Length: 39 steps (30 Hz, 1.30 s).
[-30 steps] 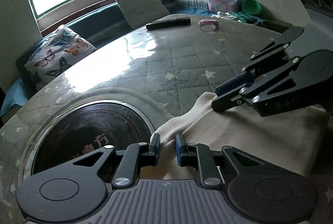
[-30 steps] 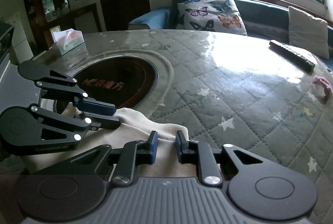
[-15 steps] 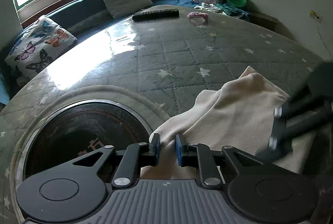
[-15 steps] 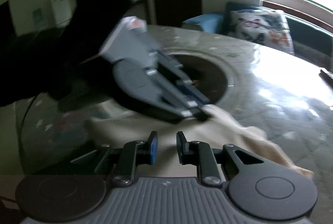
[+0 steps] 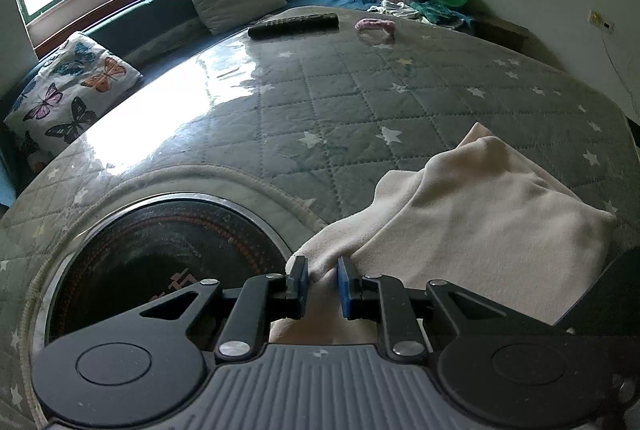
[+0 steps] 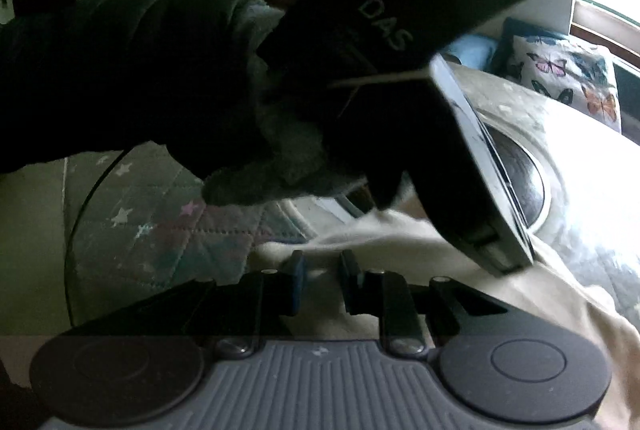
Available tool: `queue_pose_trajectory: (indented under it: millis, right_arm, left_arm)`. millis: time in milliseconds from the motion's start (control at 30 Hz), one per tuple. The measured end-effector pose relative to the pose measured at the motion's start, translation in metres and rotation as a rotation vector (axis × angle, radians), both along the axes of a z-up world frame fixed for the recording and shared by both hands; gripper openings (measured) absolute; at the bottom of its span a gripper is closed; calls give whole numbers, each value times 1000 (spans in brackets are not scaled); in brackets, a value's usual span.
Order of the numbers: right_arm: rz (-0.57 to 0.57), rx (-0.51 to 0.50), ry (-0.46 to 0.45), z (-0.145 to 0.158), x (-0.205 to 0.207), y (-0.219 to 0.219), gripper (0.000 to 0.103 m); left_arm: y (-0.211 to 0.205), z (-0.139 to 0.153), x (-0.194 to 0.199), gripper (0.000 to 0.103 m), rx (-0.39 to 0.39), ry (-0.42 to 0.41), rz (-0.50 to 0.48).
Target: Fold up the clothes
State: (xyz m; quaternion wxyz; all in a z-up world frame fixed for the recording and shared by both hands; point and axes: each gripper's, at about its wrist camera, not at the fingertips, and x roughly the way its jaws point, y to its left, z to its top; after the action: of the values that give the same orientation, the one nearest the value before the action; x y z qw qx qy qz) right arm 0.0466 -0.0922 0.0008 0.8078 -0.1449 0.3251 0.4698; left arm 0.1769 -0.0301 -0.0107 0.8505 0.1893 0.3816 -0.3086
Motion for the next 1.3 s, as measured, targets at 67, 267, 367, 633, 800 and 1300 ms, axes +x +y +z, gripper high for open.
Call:
queue_pose_trajectory:
  millis: [67, 267, 367, 633, 800, 1300]
  right_arm:
    - [-1, 11, 0, 1, 0, 4, 17]
    - [4, 11, -29, -3, -6, 15, 17]
    - [-22, 36, -15, 5, -7, 3, 17]
    - [-227, 27, 8, 11, -20, -73, 18]
    - [-377, 10, 29, 7, -24, -126, 18]
    - [-553, 27, -9, 19, 7, -170, 16]
  left_arm:
    - [0, 0, 0, 20, -3, -1, 2]
    - [1, -1, -1, 20, -17, -8, 17]
    - [2, -2, -4, 20, -24, -19, 28]
    - [-2, -5, -15, 20, -16, -72, 64]
    - [-4, -5, -18, 20, -6, -88, 80]
    - [-7, -7, -21, 23, -4, -99, 121]
